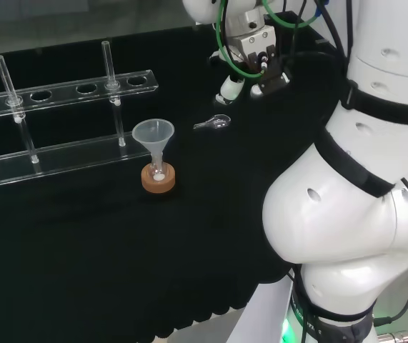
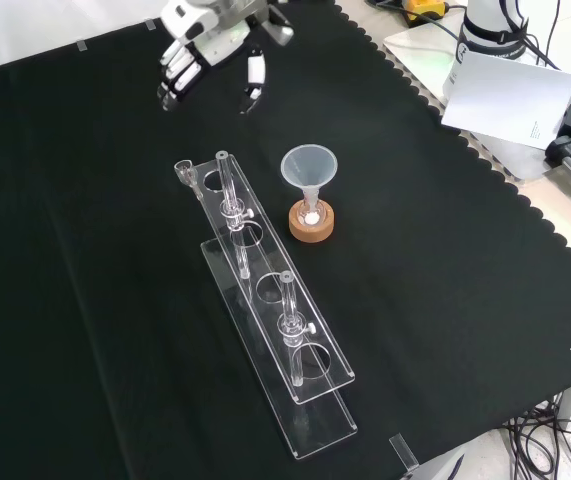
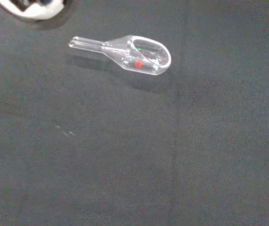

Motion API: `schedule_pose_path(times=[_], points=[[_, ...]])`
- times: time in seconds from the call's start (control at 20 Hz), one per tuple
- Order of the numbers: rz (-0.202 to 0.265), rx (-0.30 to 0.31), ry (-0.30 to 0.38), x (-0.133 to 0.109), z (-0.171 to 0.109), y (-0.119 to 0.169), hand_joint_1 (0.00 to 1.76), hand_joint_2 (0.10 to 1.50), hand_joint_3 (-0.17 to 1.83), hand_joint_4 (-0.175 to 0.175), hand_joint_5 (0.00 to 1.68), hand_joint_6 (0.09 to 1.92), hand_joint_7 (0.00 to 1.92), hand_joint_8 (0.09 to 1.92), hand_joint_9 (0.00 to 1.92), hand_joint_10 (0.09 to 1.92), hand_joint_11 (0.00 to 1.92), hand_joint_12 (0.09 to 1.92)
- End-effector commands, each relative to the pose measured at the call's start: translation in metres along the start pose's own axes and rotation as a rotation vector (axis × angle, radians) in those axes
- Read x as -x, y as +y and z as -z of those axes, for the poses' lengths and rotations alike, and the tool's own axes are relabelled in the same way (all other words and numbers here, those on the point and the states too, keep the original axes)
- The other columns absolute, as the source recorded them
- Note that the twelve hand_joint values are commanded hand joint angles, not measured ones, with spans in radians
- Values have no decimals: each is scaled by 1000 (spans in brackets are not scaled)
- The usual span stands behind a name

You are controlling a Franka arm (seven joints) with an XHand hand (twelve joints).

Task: Remove the funnel from the round-bottom flask.

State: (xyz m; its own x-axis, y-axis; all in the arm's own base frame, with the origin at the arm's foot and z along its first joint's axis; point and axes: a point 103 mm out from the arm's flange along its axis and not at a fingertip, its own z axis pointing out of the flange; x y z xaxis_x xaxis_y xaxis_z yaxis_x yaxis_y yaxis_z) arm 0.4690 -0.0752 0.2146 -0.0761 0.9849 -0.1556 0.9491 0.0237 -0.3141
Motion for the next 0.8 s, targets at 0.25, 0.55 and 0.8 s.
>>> schedule_pose_path(times=[0.25,0.55,0.8], points=[[-27,23,11,-37,19,-58,737,637,514,-23,276,87,87,630,349,679,243,1357],[-17,26,42,-57,24,-88,677,654,504,-17,302,87,187,661,399,672,252,1359],[32,-6,57,-74,25,-107,606,661,482,-13,286,87,201,655,421,651,263,1364]])
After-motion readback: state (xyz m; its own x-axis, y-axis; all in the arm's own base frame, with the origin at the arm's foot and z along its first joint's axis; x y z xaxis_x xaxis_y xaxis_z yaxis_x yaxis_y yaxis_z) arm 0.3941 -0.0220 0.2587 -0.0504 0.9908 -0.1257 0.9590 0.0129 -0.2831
